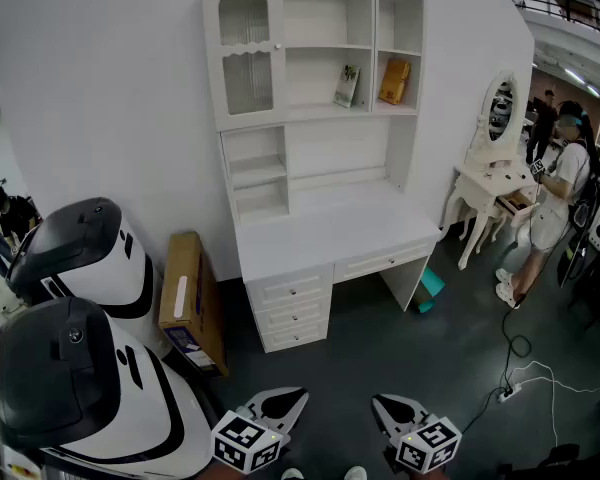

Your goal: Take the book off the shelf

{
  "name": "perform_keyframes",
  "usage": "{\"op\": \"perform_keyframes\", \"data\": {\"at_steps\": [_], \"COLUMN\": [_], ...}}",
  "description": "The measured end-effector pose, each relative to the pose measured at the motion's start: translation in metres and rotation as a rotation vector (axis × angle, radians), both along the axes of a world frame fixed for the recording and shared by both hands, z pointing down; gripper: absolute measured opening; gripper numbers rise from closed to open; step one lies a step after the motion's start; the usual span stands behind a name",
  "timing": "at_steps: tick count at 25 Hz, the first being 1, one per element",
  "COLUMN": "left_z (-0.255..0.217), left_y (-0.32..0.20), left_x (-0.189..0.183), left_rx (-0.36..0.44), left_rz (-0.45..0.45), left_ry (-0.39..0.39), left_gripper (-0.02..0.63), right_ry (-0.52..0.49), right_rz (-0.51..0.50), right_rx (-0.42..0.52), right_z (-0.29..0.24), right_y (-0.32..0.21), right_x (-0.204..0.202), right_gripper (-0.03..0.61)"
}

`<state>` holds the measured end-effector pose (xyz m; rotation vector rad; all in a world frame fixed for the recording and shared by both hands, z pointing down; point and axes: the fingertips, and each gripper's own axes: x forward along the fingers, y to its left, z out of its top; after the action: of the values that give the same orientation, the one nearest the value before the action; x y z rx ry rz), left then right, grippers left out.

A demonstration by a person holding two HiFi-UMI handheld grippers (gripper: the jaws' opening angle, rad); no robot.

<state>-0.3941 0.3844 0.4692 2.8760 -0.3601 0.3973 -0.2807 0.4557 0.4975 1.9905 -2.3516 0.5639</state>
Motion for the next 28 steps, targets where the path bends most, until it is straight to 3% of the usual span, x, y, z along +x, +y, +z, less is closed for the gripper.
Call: {"op": "perform_keyframes", "data": {"at_steps": [14,19,28], "left_z": [-0.005,-0.003,0.003], "left_y": [-0.010,-0.011,-0.023], "left_x": [0.005,0.002,-0.014], "left_rx": [0.013,0.009,-0.007], "left_rz": [0.015,0.021,0.020], "left_ry": [0.009,0.007,0.008], "left_gripper": [0.011,0.011,0.011], "right_ry": [0.013,-0.034,0.050], "right_rz": [-0.016,-0.027,-0.006], "right_rx": [-0.001,0.021,-0.013], "right_z": [0.000,-0.001,0.009], "right_y": [-0.011,-0.012,-0.021], "right_x": [-0.005,-0.012,-0.027], "right_gripper": [0.028,0.029,0.031]}}
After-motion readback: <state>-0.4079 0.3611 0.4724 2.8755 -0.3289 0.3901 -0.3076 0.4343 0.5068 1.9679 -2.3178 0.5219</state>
